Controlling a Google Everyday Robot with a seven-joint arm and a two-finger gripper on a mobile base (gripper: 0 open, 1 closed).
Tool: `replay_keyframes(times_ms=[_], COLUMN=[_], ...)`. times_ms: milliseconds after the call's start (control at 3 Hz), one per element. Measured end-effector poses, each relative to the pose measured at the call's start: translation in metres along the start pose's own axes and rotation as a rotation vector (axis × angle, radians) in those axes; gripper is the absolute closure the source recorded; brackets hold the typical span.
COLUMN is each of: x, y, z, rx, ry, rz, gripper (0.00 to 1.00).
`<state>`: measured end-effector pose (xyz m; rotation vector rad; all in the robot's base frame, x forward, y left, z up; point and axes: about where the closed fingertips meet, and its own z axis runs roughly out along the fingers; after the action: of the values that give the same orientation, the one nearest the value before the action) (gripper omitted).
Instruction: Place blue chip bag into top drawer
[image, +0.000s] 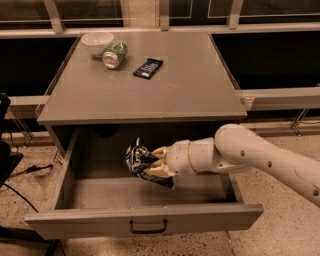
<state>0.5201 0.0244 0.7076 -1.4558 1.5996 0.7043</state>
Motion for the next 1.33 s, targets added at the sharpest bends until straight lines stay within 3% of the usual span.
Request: replay_keyframes(times_ms=[333,667,1333], x=[0.013,0.037,0.064], y=[-0.003,-0.001,0.005], z=[0.005,0.011,0.017], rx=[-0.012,-0.031,-0.057], ry=[0.004,0.055,0.161], rz=[0.003,0.015,0.010], gripper=[1.00,1.00,1.00])
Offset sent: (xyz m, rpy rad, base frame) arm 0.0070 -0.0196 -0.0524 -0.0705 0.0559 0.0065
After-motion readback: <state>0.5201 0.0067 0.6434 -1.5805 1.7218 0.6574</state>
